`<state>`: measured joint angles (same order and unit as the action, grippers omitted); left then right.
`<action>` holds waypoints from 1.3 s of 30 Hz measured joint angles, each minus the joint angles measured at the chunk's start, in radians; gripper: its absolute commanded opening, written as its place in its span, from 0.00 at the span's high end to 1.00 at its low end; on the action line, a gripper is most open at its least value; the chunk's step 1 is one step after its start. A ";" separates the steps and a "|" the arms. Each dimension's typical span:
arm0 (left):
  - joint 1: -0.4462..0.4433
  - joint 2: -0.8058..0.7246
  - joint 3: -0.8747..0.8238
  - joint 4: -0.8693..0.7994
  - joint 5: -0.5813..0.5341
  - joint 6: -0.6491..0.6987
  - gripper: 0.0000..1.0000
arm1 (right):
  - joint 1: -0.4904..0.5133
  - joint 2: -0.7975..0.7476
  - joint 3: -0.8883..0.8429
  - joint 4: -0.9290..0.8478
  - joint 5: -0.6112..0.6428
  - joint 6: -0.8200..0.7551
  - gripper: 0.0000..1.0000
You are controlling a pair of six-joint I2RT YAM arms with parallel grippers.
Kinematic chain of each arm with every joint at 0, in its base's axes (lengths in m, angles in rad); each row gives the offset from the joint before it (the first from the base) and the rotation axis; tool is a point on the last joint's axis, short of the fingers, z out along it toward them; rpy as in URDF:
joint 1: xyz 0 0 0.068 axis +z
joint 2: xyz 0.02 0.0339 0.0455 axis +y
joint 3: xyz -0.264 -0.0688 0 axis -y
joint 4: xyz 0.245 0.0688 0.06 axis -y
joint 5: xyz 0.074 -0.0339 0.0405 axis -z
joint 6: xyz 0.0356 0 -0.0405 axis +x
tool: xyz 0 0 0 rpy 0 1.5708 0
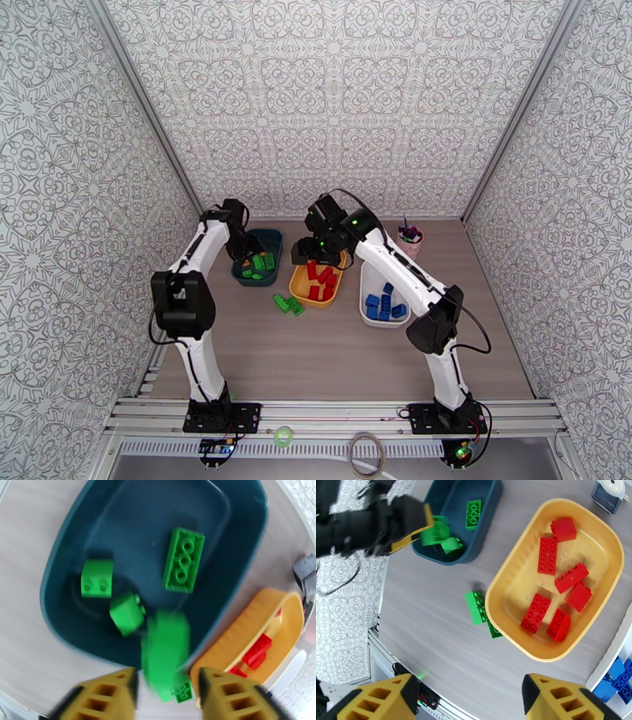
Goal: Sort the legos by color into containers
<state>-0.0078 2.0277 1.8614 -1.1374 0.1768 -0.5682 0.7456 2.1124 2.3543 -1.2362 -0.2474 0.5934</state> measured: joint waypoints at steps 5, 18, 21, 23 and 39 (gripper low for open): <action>-0.007 -0.010 0.005 -0.026 -0.018 0.004 0.16 | 0.000 -0.025 -0.074 -0.010 0.019 -0.005 0.27; -0.172 -0.378 -0.406 0.018 -0.040 -0.082 0.05 | 0.000 -0.137 -0.373 0.024 0.079 -0.007 0.26; -0.233 -0.401 -0.470 0.027 -0.040 -0.123 0.03 | 0.000 -0.171 -0.440 0.043 0.087 -0.007 0.25; -0.274 -0.401 -0.495 0.039 -0.040 -0.151 0.02 | 0.000 -0.193 -0.479 0.055 0.090 -0.007 0.25; -0.439 -0.412 -0.622 0.113 -0.040 -0.337 0.05 | -0.060 -0.344 -0.744 0.124 0.106 -0.026 0.24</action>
<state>-0.4469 1.6154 1.2392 -1.0241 0.1371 -0.9054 0.6861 1.7687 1.6100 -1.1122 -0.1417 0.5674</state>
